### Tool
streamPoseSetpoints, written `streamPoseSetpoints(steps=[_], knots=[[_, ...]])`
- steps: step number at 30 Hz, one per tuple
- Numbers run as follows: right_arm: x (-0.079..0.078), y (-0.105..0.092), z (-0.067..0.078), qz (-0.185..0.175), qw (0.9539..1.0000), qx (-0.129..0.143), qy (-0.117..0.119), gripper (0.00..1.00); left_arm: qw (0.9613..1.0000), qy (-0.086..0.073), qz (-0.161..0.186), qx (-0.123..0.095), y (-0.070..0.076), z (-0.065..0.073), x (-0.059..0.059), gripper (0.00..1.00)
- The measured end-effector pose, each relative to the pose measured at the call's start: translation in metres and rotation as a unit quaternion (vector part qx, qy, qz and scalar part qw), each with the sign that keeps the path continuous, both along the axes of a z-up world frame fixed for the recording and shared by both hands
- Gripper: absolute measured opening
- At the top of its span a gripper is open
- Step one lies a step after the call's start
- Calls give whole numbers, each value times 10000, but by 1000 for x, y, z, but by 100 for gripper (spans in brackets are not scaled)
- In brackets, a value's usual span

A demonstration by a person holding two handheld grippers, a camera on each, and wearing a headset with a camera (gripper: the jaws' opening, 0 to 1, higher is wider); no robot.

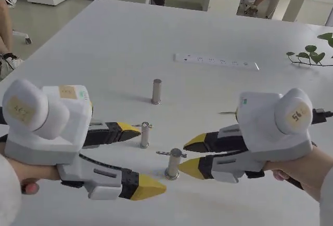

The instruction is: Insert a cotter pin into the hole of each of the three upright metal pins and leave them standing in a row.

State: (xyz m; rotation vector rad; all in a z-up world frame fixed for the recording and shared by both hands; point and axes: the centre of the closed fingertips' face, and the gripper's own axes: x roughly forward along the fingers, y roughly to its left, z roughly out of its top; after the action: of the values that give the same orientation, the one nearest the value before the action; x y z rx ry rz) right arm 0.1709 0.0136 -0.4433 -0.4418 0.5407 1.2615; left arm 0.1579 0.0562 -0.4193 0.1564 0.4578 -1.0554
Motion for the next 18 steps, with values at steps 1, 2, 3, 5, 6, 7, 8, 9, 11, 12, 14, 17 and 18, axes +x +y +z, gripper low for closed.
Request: streamPoseSetpoints(steps=[1,2,3,5,6,7,8,9,11,12,14,17,18], knots=[[0,1,-1,5,10000,4,7,20,10000,-36,36,5,1,0,1,83],[0,3,-3,-5,10000,19,29,21,10000,-9,67,23,3,-1,1,88],[1,3,-4,-25,10000,39,56,21,10000,41,57,25,4,-2,-1,91],[2,5,-6,-81,9998,113,106,22,9999,97,39,-3,5,-3,-3,92],[3,6,-7,-105,9998,136,131,22,9999,110,38,-41,5,-2,-4,93],[3,6,-8,-127,9997,156,160,22,9998,141,22,-100,4,-2,-7,95],[3,7,-10,-140,9996,189,183,22,9998,143,20,-133,4,-1,-8,97],[4,7,-11,-160,9994,211,217,22,9998,158,-1,-154,4,0,-10,99],[3,8,-15,-165,9992,272,238,22,9998,127,-47,-111,4,-1,-13,99],[3,10,-15,-160,9991,345,181,22,9999,101,-22,-81,5,-1,-13,99],[3,12,-18,-180,9987,423,237,23,9999,130,-62,-63,6,-3,-16,99],[4,14,-25,-217,9982,495,245,23,9998,192,-46,-59,8,-4,-19,99],[4,15,-27,-223,9981,505,271,22,9997,222,-53,-24,10,-6,-21,99]])
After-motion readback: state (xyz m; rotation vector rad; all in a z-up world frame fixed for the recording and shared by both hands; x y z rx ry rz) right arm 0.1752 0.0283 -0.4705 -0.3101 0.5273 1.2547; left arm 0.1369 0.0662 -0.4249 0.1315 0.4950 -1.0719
